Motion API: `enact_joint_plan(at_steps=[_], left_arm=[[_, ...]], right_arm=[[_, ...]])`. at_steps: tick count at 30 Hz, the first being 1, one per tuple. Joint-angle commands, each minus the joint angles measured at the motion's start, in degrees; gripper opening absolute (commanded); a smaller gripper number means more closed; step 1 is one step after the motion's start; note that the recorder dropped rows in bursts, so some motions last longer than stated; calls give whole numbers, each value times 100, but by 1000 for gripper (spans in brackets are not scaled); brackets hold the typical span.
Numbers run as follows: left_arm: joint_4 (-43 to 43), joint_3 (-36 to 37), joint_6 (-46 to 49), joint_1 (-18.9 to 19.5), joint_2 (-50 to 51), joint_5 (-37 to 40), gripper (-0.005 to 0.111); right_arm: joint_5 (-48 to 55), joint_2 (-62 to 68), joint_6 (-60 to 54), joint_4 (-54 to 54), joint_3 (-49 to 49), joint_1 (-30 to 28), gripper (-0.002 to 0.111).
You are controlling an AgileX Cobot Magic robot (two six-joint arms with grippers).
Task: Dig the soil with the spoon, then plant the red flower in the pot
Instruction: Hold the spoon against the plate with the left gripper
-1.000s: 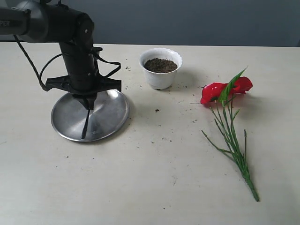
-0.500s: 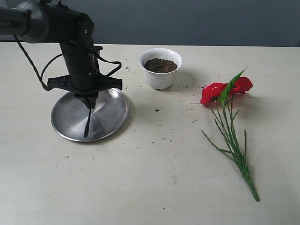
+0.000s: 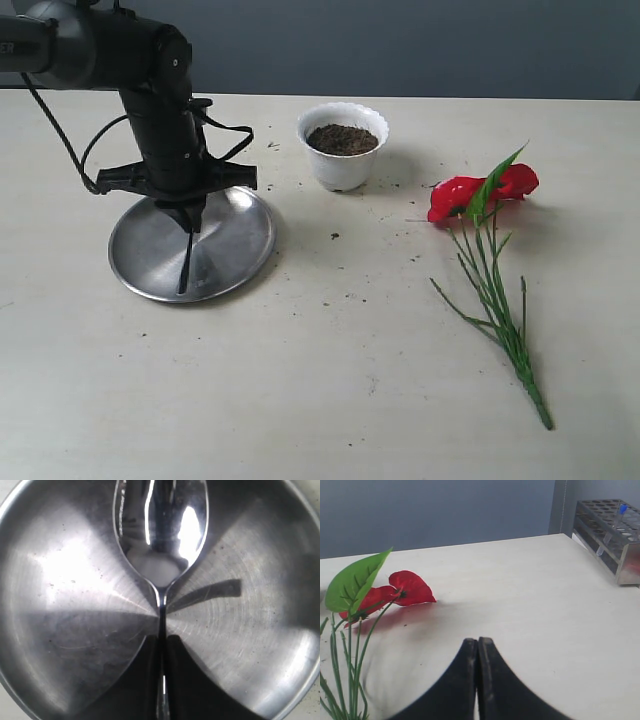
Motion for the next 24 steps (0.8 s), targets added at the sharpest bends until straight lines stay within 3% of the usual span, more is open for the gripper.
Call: enact_joint_plan(at_steps=[1,24], left_arm=[[0,-29,23,3,-17,27,0],[-42,-29,133,3,199,-14,0]], right_arm=[[-28,-21,-3,4,13,-24,-1],[-28,-21,-3,4,13,-24,-1]])
